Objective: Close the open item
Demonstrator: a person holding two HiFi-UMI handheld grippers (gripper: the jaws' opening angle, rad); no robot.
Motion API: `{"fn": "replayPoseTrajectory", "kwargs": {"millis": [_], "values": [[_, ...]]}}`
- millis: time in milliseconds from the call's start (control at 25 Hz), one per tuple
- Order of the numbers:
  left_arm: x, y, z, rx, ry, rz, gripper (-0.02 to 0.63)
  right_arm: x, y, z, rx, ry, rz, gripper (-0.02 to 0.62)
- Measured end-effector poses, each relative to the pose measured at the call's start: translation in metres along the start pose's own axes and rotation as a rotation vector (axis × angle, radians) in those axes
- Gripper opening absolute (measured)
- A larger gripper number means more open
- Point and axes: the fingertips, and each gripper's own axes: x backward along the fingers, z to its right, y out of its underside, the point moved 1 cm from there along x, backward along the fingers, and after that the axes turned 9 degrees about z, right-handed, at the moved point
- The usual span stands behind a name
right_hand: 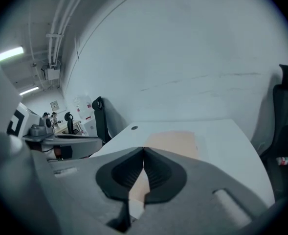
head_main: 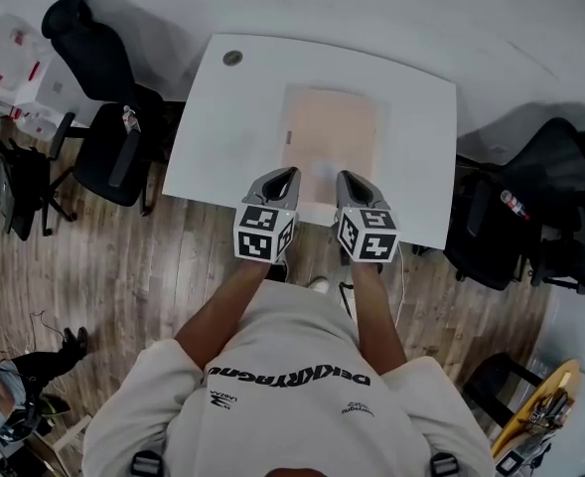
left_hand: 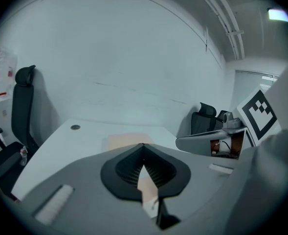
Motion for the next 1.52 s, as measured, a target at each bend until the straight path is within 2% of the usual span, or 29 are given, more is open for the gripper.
{"fn": "replayPoseTrajectory", "kwargs": {"millis": [160, 400, 920, 1520], "values": [[0.009, -0.016, 0.014, -0.002, 0.007, 0.054, 0.005, 0.014, -0.007, -0.002, 0.005, -0.010, 0.037, 0.003], [0.021, -0.032, 0.039, -0.046, 0.012, 0.118, 0.005, 0.037, -0.023, -0.001, 0.017, -0.025, 0.130, 0.002], [0.043, -0.060, 0.068, -0.091, 0.011, 0.249, 0.005, 0.077, -0.060, -0.002, 0.065, -0.036, 0.321, 0.002], [0.061, -0.088, 0.084, -0.132, 0.029, 0.374, 0.005, 0.106, -0.086, -0.009, 0.122, -0.022, 0.450, 0.002]]}}
